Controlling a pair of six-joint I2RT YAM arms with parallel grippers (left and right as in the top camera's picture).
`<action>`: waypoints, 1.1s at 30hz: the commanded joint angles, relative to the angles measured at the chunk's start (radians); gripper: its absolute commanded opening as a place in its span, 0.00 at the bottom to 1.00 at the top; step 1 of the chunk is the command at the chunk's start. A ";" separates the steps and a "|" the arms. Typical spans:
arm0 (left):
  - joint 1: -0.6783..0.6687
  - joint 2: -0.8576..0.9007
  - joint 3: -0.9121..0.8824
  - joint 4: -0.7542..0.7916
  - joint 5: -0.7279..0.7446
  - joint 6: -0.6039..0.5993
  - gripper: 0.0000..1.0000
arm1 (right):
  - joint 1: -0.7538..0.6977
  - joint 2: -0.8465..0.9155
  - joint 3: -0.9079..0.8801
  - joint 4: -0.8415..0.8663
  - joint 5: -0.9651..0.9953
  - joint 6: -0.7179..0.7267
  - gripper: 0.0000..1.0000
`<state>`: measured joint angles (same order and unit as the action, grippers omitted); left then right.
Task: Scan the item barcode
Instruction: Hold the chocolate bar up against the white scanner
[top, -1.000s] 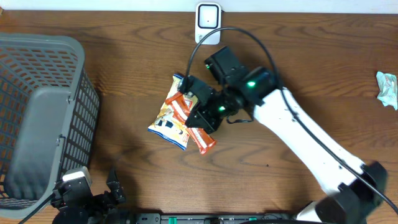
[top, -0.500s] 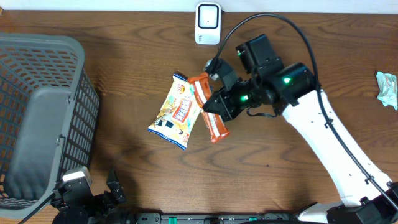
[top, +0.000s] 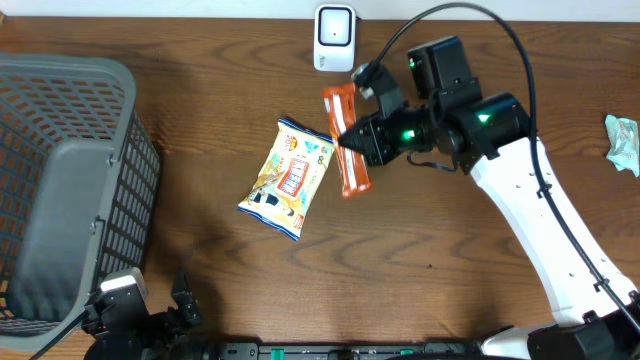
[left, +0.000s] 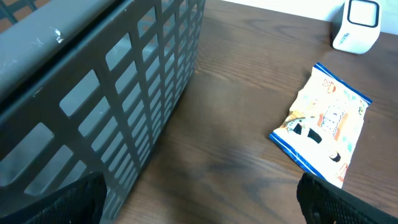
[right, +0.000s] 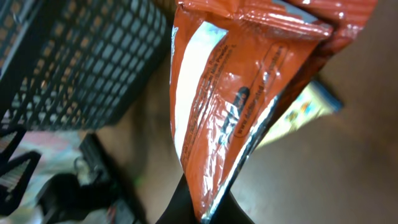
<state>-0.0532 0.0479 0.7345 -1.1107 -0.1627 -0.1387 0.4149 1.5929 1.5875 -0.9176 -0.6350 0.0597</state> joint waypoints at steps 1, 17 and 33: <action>0.003 -0.002 0.005 0.002 -0.003 -0.009 0.98 | -0.006 -0.002 0.013 0.072 0.088 -0.089 0.01; 0.003 -0.002 0.005 0.002 -0.003 -0.009 0.98 | 0.026 0.414 -0.004 1.115 0.947 -0.294 0.01; 0.003 -0.002 0.005 0.002 -0.003 -0.009 0.98 | 0.030 0.946 0.542 1.400 1.135 -0.582 0.01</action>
<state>-0.0532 0.0490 0.7345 -1.1107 -0.1627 -0.1387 0.4351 2.5389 2.0705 0.4976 0.4206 -0.5007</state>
